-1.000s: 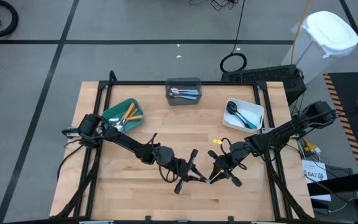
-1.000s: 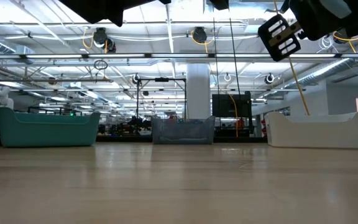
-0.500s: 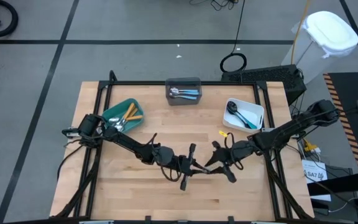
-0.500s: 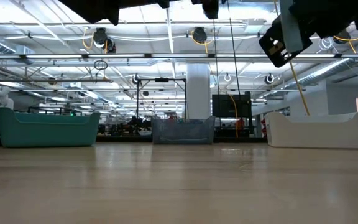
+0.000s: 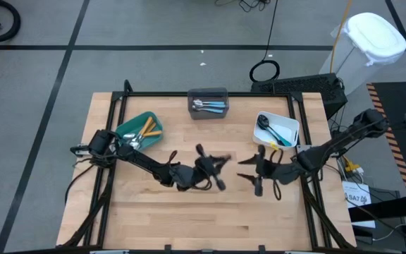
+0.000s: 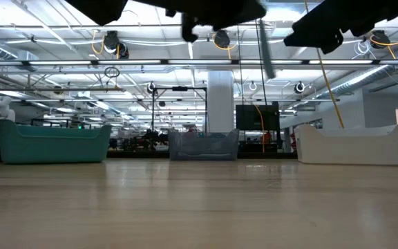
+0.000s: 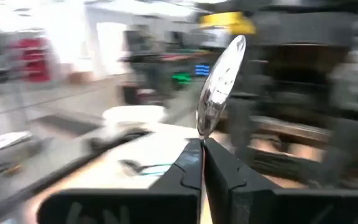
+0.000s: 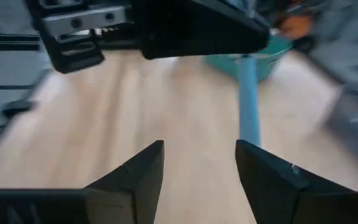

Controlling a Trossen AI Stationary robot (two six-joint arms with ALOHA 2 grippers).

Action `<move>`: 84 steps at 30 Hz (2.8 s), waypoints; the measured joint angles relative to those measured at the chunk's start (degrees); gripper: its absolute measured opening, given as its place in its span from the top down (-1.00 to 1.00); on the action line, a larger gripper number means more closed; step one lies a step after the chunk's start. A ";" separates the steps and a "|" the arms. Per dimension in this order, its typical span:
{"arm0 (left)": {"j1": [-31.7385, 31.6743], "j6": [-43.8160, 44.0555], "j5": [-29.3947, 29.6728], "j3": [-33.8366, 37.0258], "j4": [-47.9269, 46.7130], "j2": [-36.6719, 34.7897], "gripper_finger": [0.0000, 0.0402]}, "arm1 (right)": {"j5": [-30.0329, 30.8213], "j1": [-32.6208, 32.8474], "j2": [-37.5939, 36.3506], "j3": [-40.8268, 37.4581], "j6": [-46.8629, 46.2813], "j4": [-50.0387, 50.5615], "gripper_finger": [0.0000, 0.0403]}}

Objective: Sort silverware by color (type)
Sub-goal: Put the light blue spoon into the black bin

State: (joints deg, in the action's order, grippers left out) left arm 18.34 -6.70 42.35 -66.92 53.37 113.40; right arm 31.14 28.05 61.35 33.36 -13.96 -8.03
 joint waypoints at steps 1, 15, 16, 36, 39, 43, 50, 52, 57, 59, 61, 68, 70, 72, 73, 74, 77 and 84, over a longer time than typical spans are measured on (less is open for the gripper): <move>0.10 0.67 3.38 0.00 0.41 0.00 0.99 | 3.22 0.65 0.24 0.00 0.67 -0.25 0.04; -0.62 16.36 14.10 0.00 1.83 -0.02 0.99 | 31.81 3.51 12.64 0.00 10.94 -13.31 0.04; -0.63 16.37 14.27 0.00 2.66 -0.02 0.99 | 31.82 3.45 13.51 0.00 12.25 -15.33 0.04; -1.02 21.11 16.47 0.00 4.09 -0.04 0.99 | 27.01 -6.07 22.21 0.00 13.30 -24.53 0.03; -1.11 21.67 16.47 0.00 3.91 -0.04 0.99 | 27.00 -6.99 23.03 0.00 13.65 -24.61 0.06; -1.36 21.62 16.47 0.00 3.93 -0.04 0.99 | 26.95 -7.07 23.25 0.00 14.82 -24.66 0.22; -2.13 21.62 16.47 0.00 3.70 -0.04 0.99 | 25.83 -7.10 23.25 0.00 16.20 -24.74 0.70; -2.18 21.05 16.71 0.00 3.50 -0.04 0.99 | 25.72 -7.19 23.24 0.00 16.23 -24.75 0.76; -2.24 19.19 16.55 0.00 1.65 -0.09 0.98 | 25.77 -7.19 23.25 -0.02 16.83 -24.55 0.76; -2.20 17.69 15.36 -0.02 0.52 -0.12 0.91 | 25.71 -7.27 23.25 -0.07 16.88 -24.36 0.76; -2.26 17.26 13.59 -0.02 -0.76 -0.13 0.75 | 25.54 -7.39 23.25 -0.11 16.84 -24.24 0.76; -1.43 12.25 15.57 0.09 -4.70 0.13 0.08 | 22.58 -8.06 20.00 0.02 16.39 -21.84 0.76; -1.02 9.93 17.78 0.04 -3.92 -0.03 -0.02 | 22.04 -8.55 18.71 0.02 16.18 -20.60 0.76; -0.50 7.61 20.55 0.04 -3.91 -0.07 -0.07 | 21.15 -9.31 16.66 0.02 16.19 -19.14 0.76; -0.16 6.63 21.85 0.04 -4.14 -0.12 -0.08 | 20.19 -9.99 15.57 0.02 16.18 -18.40 0.76; 0.20 5.60 22.79 0.07 -4.49 -0.45 -0.09 | 19.21 -10.84 14.67 0.02 16.17 -17.80 0.76; 1.17 1.94 23.25 0.06 -4.72 -1.77 -0.09 | 16.14 -14.01 12.06 0.00 16.42 -14.86 0.76; 2.58 0.61 17.35 0.04 -14.80 -5.63 0.00 | 3.83 -25.82 9.09 0.17 19.24 -13.76 0.76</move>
State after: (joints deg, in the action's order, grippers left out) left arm 20.92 -6.08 59.70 -66.87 38.57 107.78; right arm 34.96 2.23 70.43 33.53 5.28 -21.80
